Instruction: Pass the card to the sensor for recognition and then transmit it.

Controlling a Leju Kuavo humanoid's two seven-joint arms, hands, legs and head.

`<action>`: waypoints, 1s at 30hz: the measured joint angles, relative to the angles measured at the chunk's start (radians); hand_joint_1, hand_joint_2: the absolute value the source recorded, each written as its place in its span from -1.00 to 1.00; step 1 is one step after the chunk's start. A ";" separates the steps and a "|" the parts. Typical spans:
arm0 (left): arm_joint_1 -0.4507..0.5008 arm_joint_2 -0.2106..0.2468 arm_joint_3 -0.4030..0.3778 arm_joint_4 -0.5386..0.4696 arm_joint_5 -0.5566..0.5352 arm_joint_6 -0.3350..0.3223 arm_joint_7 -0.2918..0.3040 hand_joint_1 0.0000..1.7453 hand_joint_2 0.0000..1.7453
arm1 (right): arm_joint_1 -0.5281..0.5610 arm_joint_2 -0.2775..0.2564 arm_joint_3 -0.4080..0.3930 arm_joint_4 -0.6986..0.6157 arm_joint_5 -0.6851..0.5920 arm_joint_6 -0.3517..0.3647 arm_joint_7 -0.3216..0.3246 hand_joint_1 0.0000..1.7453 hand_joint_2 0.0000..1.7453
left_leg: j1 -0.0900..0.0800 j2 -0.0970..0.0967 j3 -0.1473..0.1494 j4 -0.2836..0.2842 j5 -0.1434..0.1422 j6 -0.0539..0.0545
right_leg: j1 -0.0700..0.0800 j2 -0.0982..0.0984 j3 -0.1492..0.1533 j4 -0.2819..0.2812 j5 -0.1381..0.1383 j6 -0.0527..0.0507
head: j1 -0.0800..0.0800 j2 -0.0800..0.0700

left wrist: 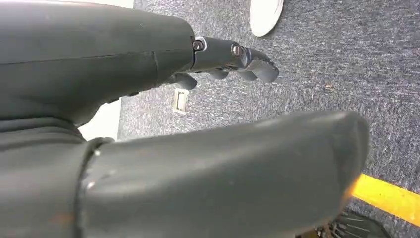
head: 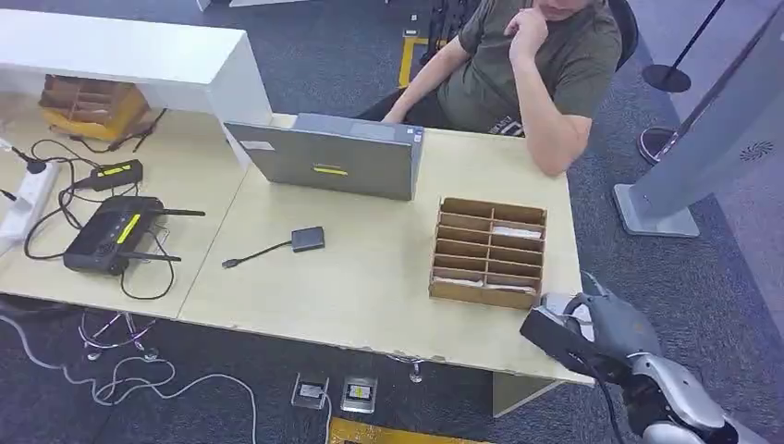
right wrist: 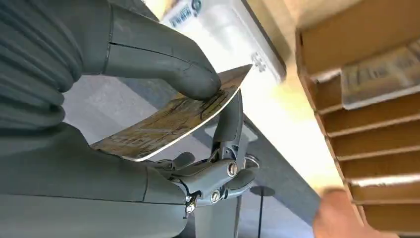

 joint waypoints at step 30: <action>0.000 -0.001 0.000 0.000 -0.007 -0.003 0.000 -1.00 -1.00 | 0.009 0.064 0.018 0.029 -0.008 0.029 -0.058 1.00 1.00 | 0.000 0.000 0.000 0.000 0.000 0.000 | 0.000 0.000 0.001 0.000 0.000 0.000 | 0.000 0.000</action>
